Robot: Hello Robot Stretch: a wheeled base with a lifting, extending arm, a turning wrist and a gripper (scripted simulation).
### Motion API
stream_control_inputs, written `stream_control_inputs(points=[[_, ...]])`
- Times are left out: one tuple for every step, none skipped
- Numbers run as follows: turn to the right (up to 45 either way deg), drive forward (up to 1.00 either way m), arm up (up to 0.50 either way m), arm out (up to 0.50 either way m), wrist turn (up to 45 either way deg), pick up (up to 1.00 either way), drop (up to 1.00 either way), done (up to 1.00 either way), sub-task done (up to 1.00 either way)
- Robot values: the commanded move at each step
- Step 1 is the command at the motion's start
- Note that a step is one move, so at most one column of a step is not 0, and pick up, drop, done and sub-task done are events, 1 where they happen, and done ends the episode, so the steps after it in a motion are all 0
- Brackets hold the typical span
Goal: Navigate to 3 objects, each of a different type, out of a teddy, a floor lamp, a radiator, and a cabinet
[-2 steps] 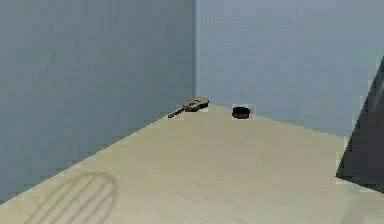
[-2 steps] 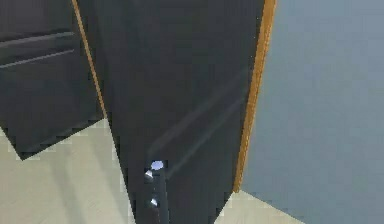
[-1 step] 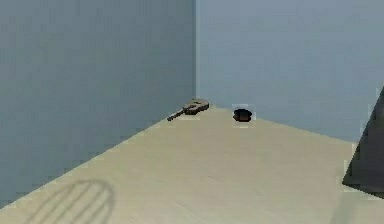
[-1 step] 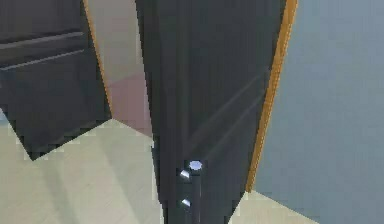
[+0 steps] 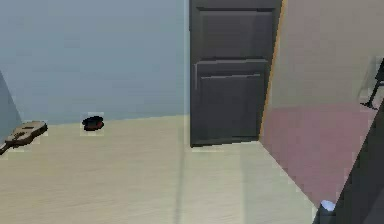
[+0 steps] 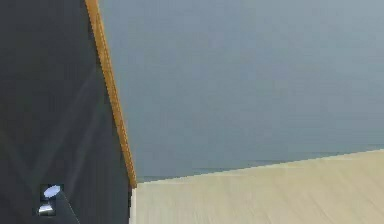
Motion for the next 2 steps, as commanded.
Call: stream_control_inputs(points=[[0.0, 1.00, 0.00, 0.00, 0.0, 0.00, 0.00, 0.00, 0.00], [12.0, 0.00, 0.00, 0.00, 0.0, 0.00, 0.00, 0.00, 0.00]])
